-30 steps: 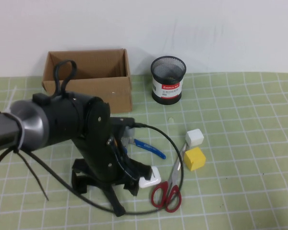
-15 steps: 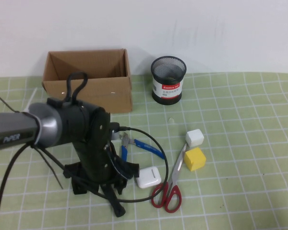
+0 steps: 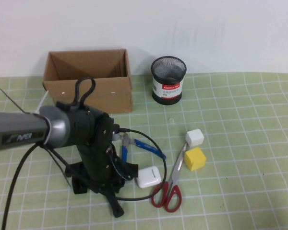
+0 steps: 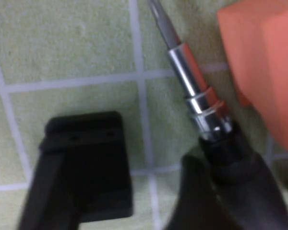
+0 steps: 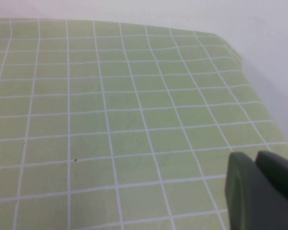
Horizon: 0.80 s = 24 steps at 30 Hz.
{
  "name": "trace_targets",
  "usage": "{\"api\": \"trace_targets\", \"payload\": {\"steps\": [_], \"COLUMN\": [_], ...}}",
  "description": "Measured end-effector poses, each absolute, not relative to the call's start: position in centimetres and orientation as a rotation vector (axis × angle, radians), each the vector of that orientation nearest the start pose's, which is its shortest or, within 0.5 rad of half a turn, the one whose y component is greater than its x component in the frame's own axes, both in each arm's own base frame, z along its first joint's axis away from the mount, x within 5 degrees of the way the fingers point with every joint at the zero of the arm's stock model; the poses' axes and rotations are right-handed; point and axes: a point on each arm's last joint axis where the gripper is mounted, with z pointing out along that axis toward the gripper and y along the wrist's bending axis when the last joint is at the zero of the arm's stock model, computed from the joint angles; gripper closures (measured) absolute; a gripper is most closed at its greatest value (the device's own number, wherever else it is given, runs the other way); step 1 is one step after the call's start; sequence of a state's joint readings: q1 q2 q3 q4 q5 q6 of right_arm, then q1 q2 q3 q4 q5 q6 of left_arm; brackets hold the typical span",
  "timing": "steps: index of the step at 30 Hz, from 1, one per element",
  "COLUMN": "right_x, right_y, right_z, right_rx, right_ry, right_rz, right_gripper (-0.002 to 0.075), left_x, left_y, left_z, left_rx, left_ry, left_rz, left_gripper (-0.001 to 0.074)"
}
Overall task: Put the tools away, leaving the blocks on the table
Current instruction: Pick up the black Screwdriver from the table
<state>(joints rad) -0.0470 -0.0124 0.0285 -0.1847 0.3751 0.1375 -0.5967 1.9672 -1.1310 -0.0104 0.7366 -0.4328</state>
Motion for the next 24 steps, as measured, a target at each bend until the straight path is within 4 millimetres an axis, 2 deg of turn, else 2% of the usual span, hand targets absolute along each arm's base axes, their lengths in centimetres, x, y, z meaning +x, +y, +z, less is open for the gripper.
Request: {"api": "trace_targets", "payload": {"steps": [2, 4, 11, 13, 18, 24], "right_x": [5.2, 5.2, 5.2, 5.2, 5.2, 5.2], "right_y": [-0.9, -0.9, -0.9, -0.9, -0.9, -0.9], "right_z": [17.1, 17.1, 17.1, 17.1, 17.1, 17.1], "right_rx": [0.058, 0.058, 0.058, 0.058, 0.058, 0.058], "right_ry": [1.869, 1.869, 1.869, 1.869, 1.869, 1.869], "right_rz": [-0.119, -0.119, -0.119, -0.119, -0.119, -0.119], "right_gripper": [0.0736, 0.0736, 0.0736, 0.0736, 0.0736, 0.0736], "left_x": [29.0, 29.0, 29.2, 28.8, 27.0, 24.7], "left_y": [-19.7, -19.6, -19.9, -20.4, -21.5, -21.3], "left_z": [12.3, 12.3, 13.2, 14.6, 19.9, 25.9], "left_rx": [0.249, 0.257, 0.326, 0.348, 0.452, 0.566], "left_ry": [3.060, 3.063, 2.997, 2.956, 2.796, 2.557], "left_rz": [-0.062, -0.049, -0.089, -0.120, -0.199, -0.195], "left_gripper": [0.0437, 0.0545, 0.0554, 0.0554, 0.0554, 0.0554]}}
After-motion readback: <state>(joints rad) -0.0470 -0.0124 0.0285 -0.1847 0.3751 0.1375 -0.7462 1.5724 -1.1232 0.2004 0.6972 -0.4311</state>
